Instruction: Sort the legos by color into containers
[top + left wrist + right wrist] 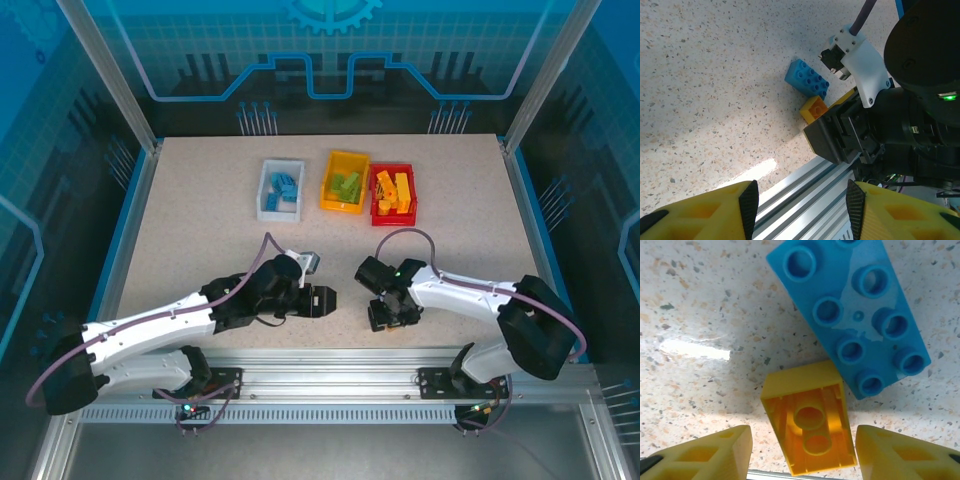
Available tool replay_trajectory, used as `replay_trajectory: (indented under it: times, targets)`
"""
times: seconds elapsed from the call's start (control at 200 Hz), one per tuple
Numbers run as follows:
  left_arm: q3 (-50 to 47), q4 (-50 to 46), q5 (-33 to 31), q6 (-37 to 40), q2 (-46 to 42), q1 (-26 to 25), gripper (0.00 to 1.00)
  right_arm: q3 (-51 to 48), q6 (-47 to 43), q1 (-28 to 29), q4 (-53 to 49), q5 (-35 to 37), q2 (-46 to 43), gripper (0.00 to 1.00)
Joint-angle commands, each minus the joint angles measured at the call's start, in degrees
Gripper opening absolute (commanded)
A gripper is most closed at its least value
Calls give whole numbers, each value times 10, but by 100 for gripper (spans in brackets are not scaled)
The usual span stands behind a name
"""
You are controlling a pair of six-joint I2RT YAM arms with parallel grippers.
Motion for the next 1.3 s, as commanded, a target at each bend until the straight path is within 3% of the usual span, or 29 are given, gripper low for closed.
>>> replay_trajectory:
  times: [0.0, 0.25, 0.45, 0.545, 0.665, 0.795, 0.95, 1.296]
  targets:
    - [16, 11, -9, -1, 3, -4, 53, -6, -3, -6, 5, 13, 9, 54]
    - [18, 11, -17, 1, 5, -4, 52, 3, -3, 9, 15, 26, 17, 40]
    - [35, -11, -49, 6, -16, -4, 52, 61, -8, 20, -28, 35, -17, 35]
    - [80, -44, -76, 27, -11, -3, 53, 129, -32, -25, -59, 37, -43, 35]
    - [162, -70, -88, 51, 27, 20, 53, 211, -87, -125, -56, 20, -44, 35]
    - [275, -96, -79, 80, 102, 55, 54, 317, -137, -219, -36, 7, 28, 34]
    - [395, -130, -78, 108, 209, 86, 54, 452, -168, -290, -21, -10, 155, 33]
    - [510, -104, -69, 123, 346, 112, 54, 690, -193, -346, -50, -47, 411, 33]
